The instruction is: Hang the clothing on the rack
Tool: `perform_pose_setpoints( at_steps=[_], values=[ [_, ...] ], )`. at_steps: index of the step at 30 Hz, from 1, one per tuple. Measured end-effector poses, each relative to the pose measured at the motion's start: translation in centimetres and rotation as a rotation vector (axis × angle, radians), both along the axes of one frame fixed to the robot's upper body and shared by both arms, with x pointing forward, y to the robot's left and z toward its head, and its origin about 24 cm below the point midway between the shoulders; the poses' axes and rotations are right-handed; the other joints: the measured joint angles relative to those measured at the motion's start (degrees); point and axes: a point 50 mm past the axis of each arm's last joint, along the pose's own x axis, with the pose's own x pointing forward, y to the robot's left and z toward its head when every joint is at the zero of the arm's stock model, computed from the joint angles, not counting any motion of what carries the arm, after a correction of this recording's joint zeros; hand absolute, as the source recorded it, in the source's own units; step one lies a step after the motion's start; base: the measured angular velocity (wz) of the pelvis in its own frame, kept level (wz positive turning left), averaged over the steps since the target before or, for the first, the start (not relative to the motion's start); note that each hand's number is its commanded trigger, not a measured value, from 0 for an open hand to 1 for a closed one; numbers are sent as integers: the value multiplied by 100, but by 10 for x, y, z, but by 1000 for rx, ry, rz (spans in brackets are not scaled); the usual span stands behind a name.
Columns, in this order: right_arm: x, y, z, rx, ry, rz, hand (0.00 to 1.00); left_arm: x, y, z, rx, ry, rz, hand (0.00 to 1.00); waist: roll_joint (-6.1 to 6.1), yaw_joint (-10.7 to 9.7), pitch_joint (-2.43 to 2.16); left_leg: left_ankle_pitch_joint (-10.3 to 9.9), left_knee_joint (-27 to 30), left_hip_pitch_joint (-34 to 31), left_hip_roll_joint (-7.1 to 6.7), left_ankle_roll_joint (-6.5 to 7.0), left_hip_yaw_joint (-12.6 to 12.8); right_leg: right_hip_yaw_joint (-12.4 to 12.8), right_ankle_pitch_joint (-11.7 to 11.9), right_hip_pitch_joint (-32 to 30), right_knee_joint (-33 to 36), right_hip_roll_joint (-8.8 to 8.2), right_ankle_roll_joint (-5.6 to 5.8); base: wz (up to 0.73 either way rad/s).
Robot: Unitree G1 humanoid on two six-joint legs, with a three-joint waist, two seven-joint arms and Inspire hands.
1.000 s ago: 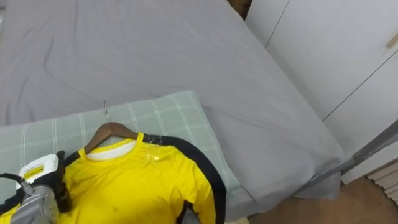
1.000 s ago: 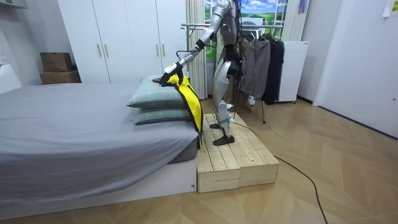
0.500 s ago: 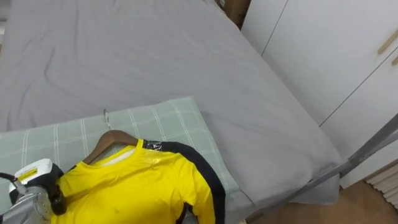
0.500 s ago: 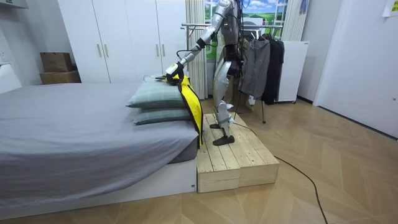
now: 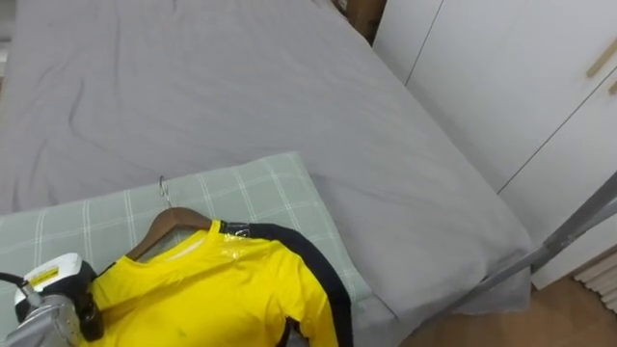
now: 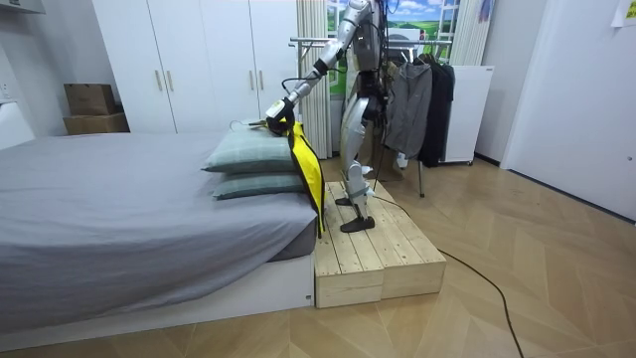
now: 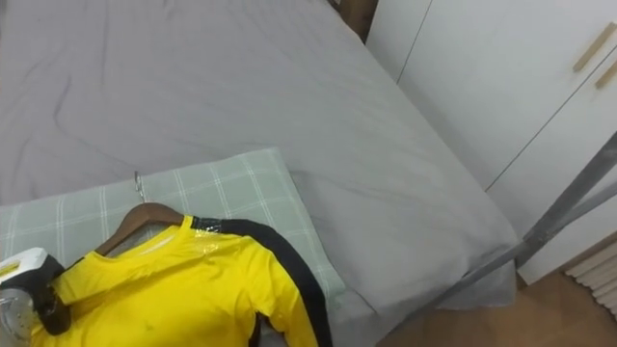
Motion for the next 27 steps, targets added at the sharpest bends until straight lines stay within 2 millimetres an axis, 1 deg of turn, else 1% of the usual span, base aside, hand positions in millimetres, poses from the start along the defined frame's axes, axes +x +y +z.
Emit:
perform_pose_setpoints(
  at_steps=[3, 5, 7, 9, 12, 13, 14, 15, 16, 17, 18, 19, 20, 22, 23, 24, 25, 27],
  values=[
    [0, 0, 0, 0, 1, -1, 0, -2, 0, -2, -4, 10, 5, 100, 34, -15, -3, 2, -30, 48, -3, -1, 16, 9, -1, 44, -16, -2, 0, 0],
    [0, 0, 0, 0, 1, -1, 0, -2, 0, -2, -15, 4, 10, 100, 57, -15, -14, 12, -61, 57, -9, -7, 13, 7, -1, 65, -63, -2, 0, 0],
    [-1, 0, 0, 0, 2, 0, 0, -1, -1, -3, -24, -1, 11, 100, 93, -22, -12, 16, -87, 88, -19, -9, 4, 8, 0, 104, -107, 0, 2, 0],
    [-1, 0, 0, 0, -1, 0, 0, -1, -5, -5, -35, -2, 7, 100, 118, -20, -26, 16, -129, 121, -29, -9, 5, 8, 14, 155, -182, 0, 16, 0],
    [0, 0, 0, 0, -11, 1, 0, 0, -11, -8, -71, -12, 8, 100, 166, -11, -39, 38, -277, 263, -93, -9, 25, 32, 50, 279, -289, -32, 36, 0],
    [1, 0, 0, -2, -17, 0, 0, 1, -13, -8, -84, -20, 3, 100, 194, -15, -44, 49, -347, 338, -129, -3, 42, 21, 50, 332, -300, -66, 40, 0],
    [1, -1, 0, -4, -21, 1, 0, 1, -13, -8, -86, -22, 0, 100, 213, -15, -59, 50, -368, 355, -139, -2, 51, 15, 48, 343, -300, -82, 43, 3],
    [3, -1, 0, -10, -32, -1, 0, 2, -14, -8, -97, -32, -1, 100, 248, -11, -58, 54, -436, 420, -169, 0, 61, 16, 41, 395, -317, -105, 54, 0],
    [3, -1, 0, -14, -34, 2, 0, 3, -15, -8, -110, -42, -1, 100, 286, -11, -77, 66, -504, 476, -201, 4, 76, 22, 34, 439, -361, -127, 66, 4],
    [3, -2, 0, -18, -35, 10, 0, 5, -17, -7, -124, -60, 1, 100, 325, 4, -67, 68, -555, 529, -219, 4, 84, 20, 37, 507, -429, -134, 73, 5],
    [3, -2, 0, -19, -35, 14, 0, 6, -18, -5, -125, -71, -9, 100, 346, 3, -71, 68, -569, 540, -228, 4, 81, 6, 34, 528, -441, -143, 78, 10],
    [4, -3, 1, -25, -39, 20, 0, 11, -23, -1, -128, -105, -39, 100, 389, 5, -68, 71, -600, 555, -251, 8, 58, -21, 35, 578, -504, -157, 86, 15],
    [5, -3, 1, -30, -47, 26, 0, 17, -29, 3, -133, -145, -69, 100, 408, 8, -64, 94, -653, 620, -308, 21, 51, -23, 17, 618, -512, -196, 115, 15],
    [9, -5, 1, -37, -69, 43, 0, 20, -34, 7, -134, -196, -101, 100, 442, 7, -64, 101, -722, 731, -355, 22, 57, -17, 2, 709, -552, -231, 140, 4],
    [10, -6, 1, -40, -71, 50, 0, 21, -39, 7, -139, -222, -119, 100, 456, -7, -73, 118, -851, 862, -410, 25, 66, -18, -9, 822, -608, -267, 157, 0],
    [10, -6, 2, -40, -71, 52, 0, 22, -42, 7, -143, -234, -130, 100, 466, -7, -74, 129, -904, 934, -436, 27, 76, -12, -19, 869, -617, -285, 172, 5],
    [9, -7, 2, -40, -70, 56, 0, 24, -50, 7, -156, -257, -149, 100, 495, 3, -78, 130, -974, 1034, -466, 28, 79, -7, -25, 977, -692, -299, 180, 0],
    [11, -7, 2, -35, -74, 59, 0, 25, -57, 8, -166, -289, -174, 100, 536, -3, -75, 132, -1066, 1147, -492, 28, 81, -13, -22, 1104, -799, -310, 185, 4]
  ],
)
